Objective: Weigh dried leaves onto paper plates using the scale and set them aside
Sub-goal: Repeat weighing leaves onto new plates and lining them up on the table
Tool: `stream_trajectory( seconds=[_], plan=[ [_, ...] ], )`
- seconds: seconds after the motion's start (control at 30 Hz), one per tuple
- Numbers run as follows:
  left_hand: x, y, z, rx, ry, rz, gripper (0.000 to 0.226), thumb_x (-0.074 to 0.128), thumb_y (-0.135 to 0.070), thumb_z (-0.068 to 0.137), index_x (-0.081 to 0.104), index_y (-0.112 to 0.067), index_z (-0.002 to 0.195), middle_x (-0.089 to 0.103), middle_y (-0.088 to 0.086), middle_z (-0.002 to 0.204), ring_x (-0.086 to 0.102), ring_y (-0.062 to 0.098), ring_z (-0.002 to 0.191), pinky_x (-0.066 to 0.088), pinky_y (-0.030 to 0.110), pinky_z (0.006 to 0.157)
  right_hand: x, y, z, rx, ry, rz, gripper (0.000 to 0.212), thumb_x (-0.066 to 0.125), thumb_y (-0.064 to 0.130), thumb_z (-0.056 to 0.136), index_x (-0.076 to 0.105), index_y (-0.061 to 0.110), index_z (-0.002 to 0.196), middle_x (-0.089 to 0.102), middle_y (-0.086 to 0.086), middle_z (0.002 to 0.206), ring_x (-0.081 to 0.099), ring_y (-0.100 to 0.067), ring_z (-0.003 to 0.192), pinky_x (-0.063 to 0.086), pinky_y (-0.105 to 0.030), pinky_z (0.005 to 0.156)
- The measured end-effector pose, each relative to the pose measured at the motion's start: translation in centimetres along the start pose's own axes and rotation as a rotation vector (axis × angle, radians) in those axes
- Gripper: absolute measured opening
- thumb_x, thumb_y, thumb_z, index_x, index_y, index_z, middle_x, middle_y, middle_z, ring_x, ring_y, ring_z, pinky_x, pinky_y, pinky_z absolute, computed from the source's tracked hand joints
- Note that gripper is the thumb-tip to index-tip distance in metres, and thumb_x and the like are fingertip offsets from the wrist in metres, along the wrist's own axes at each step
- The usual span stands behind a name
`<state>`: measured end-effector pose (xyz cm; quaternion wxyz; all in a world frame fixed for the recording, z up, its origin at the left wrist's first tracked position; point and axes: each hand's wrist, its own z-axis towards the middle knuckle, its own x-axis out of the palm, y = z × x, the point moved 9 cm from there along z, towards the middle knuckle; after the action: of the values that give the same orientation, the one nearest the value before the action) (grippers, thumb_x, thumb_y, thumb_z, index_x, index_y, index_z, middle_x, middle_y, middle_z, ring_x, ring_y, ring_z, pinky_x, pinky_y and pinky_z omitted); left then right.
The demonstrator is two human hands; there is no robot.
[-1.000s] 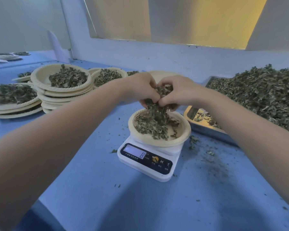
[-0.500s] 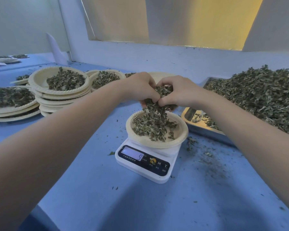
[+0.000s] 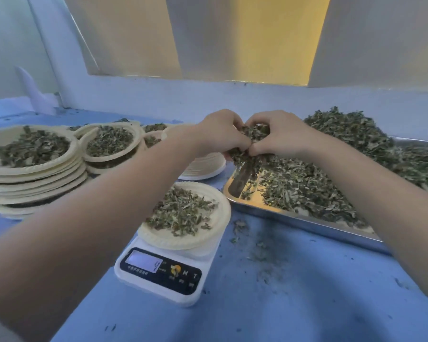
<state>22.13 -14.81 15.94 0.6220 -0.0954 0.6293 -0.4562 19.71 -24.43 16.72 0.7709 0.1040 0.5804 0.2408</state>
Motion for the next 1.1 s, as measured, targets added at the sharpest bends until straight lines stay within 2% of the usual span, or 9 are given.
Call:
stream_trajectory(
  seconds=[0.13, 0.2, 0.3, 0.47, 0.57, 0.67, 0.83, 0.97, 1.1],
  plan=[
    [4.3, -1.4, 2.2, -0.007, 0.092, -0.157, 0.036, 0.060, -0.002, 0.082, 0.053, -0.009, 0.117, 0.056, 0.012, 0.090, 0.064, 0.028, 0.071, 0.058, 0.041, 0.074, -1.7, -4.4, -0.4, 0.062, 0.038, -0.015, 0.053, 0.077, 0.021, 0.077, 0.056, 0.027, 0.125, 0.053, 0.001, 0.133, 0.062, -0.005, 0.056, 0.052, -0.017, 0.059],
    [5.6, -1.3, 2.9, -0.042, 0.135, -0.168, 0.053, 0.063, -0.007, 0.084, 0.043, -0.017, 0.132, 0.052, 0.008, 0.097, 0.064, 0.027, 0.073, 0.058, 0.043, 0.075, -1.8, -6.0, -0.6, 0.092, 0.069, 0.002, 0.055, 0.075, 0.024, 0.080, 0.054, 0.027, 0.131, 0.049, 0.002, 0.137, 0.063, -0.004, 0.048, 0.050, -0.013, 0.052],
    [5.5, -0.1, 3.3, -0.095, 0.153, -0.120, 0.069, 0.065, -0.014, 0.085, 0.031, -0.020, 0.144, 0.044, 0.004, 0.111, 0.064, 0.022, 0.079, 0.059, 0.036, 0.068, -1.4, -7.5, -0.5, 0.107, 0.050, -0.022, 0.036, 0.066, 0.033, 0.087, 0.060, 0.023, 0.121, 0.066, -0.003, 0.102, 0.060, -0.005, 0.041, 0.042, -0.010, 0.040],
    [3.1, 2.7, 2.0, -0.144, 0.112, -0.119, 0.045, 0.064, -0.013, 0.085, 0.050, -0.019, 0.128, 0.053, 0.006, 0.118, 0.067, 0.024, 0.089, 0.059, 0.037, 0.074, 1.6, -5.2, 0.5, -0.010, 0.046, -0.181, 0.040, 0.044, 0.046, 0.096, 0.062, 0.015, 0.116, 0.062, 0.000, 0.088, 0.053, -0.014, 0.067, 0.037, -0.022, 0.056],
    [2.5, 3.9, 0.6, -0.142, 0.116, -0.096, 0.029, 0.062, -0.009, 0.084, 0.059, -0.015, 0.112, 0.064, 0.008, 0.106, 0.068, 0.022, 0.085, 0.058, 0.032, 0.074, 3.8, -2.3, 1.0, -0.077, 0.039, -0.198, 0.041, 0.039, 0.045, 0.098, 0.058, 0.012, 0.112, 0.048, 0.006, 0.069, 0.042, -0.006, 0.060, 0.027, -0.022, 0.051],
    [1.6, 4.9, -0.8, -0.150, 0.098, -0.091, 0.030, 0.059, -0.003, 0.084, 0.059, -0.010, 0.113, 0.065, 0.007, 0.089, 0.064, 0.018, 0.072, 0.056, 0.031, 0.071, 5.4, 0.1, 1.3, -0.112, 0.038, -0.260, 0.041, 0.036, 0.051, 0.095, 0.050, 0.013, 0.097, 0.043, 0.004, 0.064, 0.039, -0.006, 0.056, 0.025, -0.025, 0.049],
    [0.3, 6.4, -2.8, -0.186, 0.082, -0.093, 0.032, 0.058, -0.006, 0.088, 0.052, -0.010, 0.119, 0.060, 0.004, 0.087, 0.063, 0.021, 0.078, 0.056, 0.032, 0.071, 6.5, 1.8, 1.5, -0.091, 0.072, -0.448, 0.043, 0.036, 0.048, 0.098, 0.038, 0.017, 0.068, 0.044, -0.002, 0.063, 0.039, -0.017, 0.057, 0.026, -0.032, 0.048],
    [-1.0, 6.5, -4.1, -0.156, 0.067, -0.087, 0.022, 0.053, 0.002, 0.084, 0.055, -0.006, 0.104, 0.058, 0.007, 0.083, 0.062, 0.021, 0.076, 0.056, 0.033, 0.070, 6.2, 5.0, 1.4, -0.151, -0.021, -0.192, 0.040, 0.043, 0.039, 0.099, 0.060, 0.004, 0.091, 0.059, -0.007, 0.078, 0.046, -0.018, 0.067, 0.033, -0.025, 0.058],
    [-3.8, 7.4, -5.6, -0.163, 0.032, -0.014, 0.029, 0.051, 0.011, 0.071, 0.054, -0.005, 0.096, 0.053, 0.009, 0.075, 0.055, 0.020, 0.065, 0.050, 0.030, 0.057, 8.0, 9.0, 0.7, -0.229, 0.042, 0.100, 0.025, 0.041, 0.036, 0.100, 0.061, 0.025, 0.088, 0.052, 0.012, 0.058, 0.047, -0.003, 0.048, 0.034, -0.012, 0.047]
  ],
)
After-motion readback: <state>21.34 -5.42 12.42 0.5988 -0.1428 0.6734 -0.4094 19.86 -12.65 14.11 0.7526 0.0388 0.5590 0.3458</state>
